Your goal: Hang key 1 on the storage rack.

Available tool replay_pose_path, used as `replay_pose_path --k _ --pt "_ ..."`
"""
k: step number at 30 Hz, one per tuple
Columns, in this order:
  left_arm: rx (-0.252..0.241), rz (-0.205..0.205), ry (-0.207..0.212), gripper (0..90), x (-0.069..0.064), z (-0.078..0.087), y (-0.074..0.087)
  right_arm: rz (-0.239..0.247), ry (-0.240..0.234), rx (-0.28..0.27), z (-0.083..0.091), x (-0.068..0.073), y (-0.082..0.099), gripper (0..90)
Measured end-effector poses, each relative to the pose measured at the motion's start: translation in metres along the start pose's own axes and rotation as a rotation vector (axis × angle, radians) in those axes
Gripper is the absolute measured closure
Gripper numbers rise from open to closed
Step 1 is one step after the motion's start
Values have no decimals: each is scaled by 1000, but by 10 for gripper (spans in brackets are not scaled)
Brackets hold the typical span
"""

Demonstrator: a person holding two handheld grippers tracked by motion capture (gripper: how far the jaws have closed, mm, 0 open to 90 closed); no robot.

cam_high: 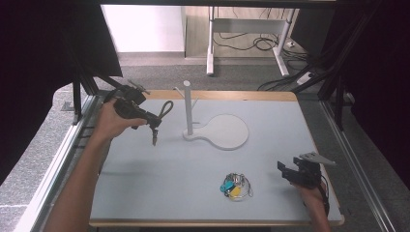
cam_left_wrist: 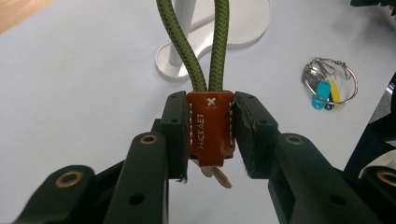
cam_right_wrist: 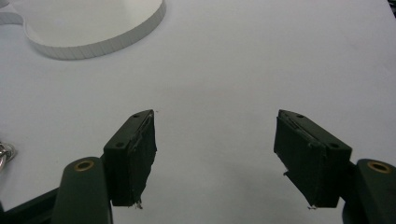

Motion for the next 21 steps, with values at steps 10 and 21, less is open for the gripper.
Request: replay_pose_path --k 10,21 --pt "-21 15 12 668 9 5 -11 -1 0 -1 0 0 0 296" --pt "-53 39 41 669 17 -2 -23 7 -1 5 -1 2 0 295"
Point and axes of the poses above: each handheld gripper's, and its own axes: z roughly backward along the jaws, y roughly out of its underside, x roughly to its left, the point moved 2 cm from there along -z, roughly forward along the jaws, and after that the axes turned 10 degrees about z, right-handed, at the moved point
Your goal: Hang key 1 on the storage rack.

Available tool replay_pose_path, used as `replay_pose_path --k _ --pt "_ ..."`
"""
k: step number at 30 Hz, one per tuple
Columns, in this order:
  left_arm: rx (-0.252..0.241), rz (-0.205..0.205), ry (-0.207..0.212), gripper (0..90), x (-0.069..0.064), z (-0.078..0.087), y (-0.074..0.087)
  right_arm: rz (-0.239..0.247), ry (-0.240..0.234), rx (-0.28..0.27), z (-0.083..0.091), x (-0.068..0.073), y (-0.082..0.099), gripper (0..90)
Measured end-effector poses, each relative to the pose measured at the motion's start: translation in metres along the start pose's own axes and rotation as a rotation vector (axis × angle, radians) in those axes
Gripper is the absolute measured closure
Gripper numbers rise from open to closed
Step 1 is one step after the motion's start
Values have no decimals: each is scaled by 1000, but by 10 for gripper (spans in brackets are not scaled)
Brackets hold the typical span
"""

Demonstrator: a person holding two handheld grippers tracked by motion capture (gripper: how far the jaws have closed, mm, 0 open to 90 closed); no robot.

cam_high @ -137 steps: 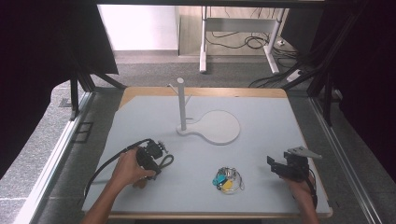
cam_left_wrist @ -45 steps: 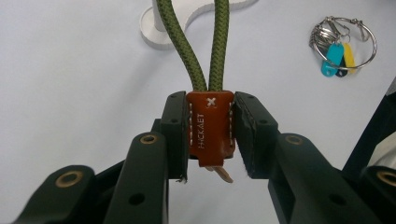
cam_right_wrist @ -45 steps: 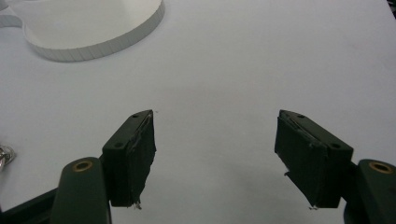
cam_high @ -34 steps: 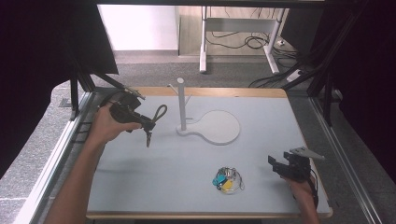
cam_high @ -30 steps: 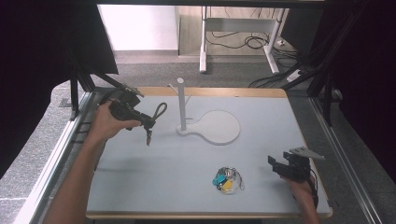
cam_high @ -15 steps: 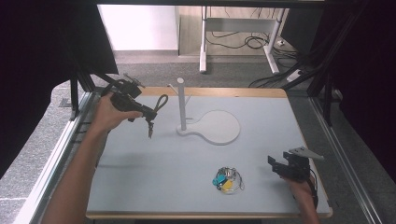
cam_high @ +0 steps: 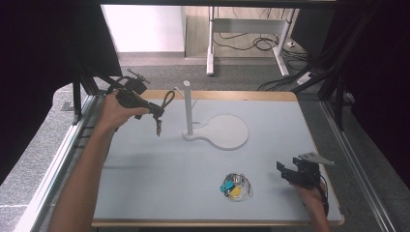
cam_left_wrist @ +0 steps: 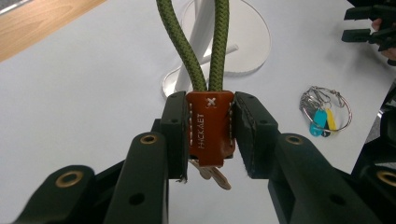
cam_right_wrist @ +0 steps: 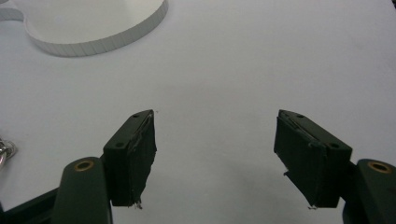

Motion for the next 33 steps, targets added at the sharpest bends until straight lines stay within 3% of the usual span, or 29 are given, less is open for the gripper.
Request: replay_pose_path --k 11,33 --pt "-11 28 24 668 9 -1 -10 -4 7 -4 2 -4 0 295" --pt "22 12 40 668 9 -13 -32 -12 13 -13 4 -7 1 295"
Point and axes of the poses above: each handheld gripper's, and its own axes: z roughly backward along the jaws, y roughly out of its underside, x roughly to its left, the point moved 2 cm from there along -z, roughly forward along the jaws, and after that the axes turned 10 degrees about z, right-handed, at the moved point
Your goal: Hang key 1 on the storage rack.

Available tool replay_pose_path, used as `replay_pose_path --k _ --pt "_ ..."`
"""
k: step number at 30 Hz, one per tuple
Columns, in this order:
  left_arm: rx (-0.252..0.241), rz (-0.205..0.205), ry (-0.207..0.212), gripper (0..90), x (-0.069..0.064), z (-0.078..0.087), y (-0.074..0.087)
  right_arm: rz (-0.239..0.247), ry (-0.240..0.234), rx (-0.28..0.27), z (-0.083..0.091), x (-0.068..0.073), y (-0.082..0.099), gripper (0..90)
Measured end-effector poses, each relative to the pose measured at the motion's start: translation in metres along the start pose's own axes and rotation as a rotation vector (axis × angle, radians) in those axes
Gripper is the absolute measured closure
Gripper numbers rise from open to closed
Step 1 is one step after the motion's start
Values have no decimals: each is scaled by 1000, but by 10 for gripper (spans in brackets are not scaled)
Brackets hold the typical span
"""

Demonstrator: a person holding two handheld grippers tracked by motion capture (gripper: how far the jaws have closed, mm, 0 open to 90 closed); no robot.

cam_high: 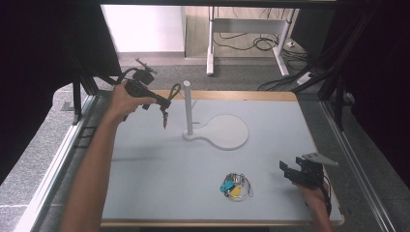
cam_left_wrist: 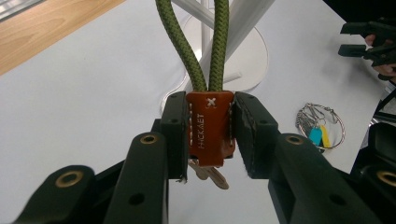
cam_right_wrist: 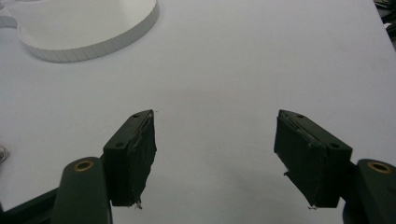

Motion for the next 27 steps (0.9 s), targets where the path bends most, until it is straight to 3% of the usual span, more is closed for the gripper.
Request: replay_pose_path --k 14,27 --pt "3 12 2 668 5 -4 -1 4 2 6 -2 1 0 294" --pt "50 -10 7 668 4 -22 -1 1 5 3 -1 -1 0 294"
Point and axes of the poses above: each handheld gripper's, and its own axes: z roughly backward along the jaws, y roughly out of its underside, x roughly to its left, the point moved 2 cm from there along -z, roughly forward along the jaws, and after that the axes turned 10 degrees about z, right-handed, at the moved point
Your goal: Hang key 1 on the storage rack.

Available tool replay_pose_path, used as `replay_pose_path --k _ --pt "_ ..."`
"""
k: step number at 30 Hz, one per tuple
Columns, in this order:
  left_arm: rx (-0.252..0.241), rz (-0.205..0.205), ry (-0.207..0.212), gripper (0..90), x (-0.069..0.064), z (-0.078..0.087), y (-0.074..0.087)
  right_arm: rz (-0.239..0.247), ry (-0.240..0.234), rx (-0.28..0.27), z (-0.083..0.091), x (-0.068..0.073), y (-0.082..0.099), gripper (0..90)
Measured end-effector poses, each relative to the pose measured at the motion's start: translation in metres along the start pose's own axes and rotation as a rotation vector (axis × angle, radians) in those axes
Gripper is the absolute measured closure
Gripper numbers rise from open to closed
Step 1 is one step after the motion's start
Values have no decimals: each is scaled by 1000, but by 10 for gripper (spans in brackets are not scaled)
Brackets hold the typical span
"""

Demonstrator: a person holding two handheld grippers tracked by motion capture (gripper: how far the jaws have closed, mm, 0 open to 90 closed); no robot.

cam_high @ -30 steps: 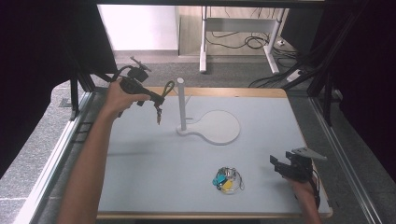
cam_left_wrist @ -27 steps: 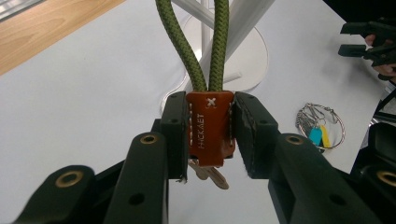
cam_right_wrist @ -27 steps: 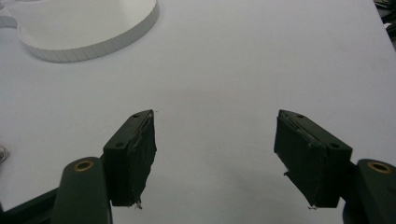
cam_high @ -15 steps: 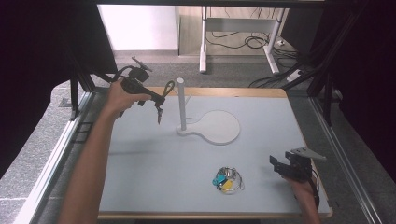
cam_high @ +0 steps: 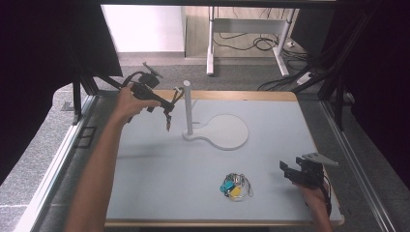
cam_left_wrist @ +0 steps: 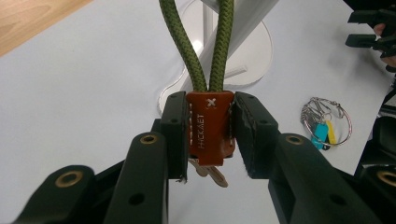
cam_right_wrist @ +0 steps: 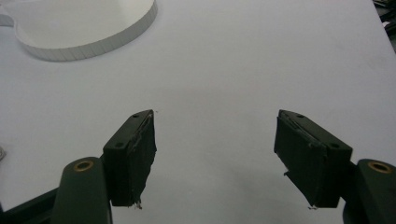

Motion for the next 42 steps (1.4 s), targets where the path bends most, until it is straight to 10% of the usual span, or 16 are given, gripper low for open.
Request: replay_pose_path --k 25,42 --pt "11 -55 -91 658 -7 -27 1 -8 7 6 0 -2 1 294" --pt "-115 -69 -95 366 -14 -22 32 -13 -28 -42 6 -4 -2 283"
Point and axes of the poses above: each handheld gripper's, and its own axes: z roughly backward along the jaws, y roughly out of its underside, x roughly to its left, the point moved 2 cm from there along -z, roughly forward along the jaws, and after that the axes turned 10 degrees about z, right-handed, at the moved point
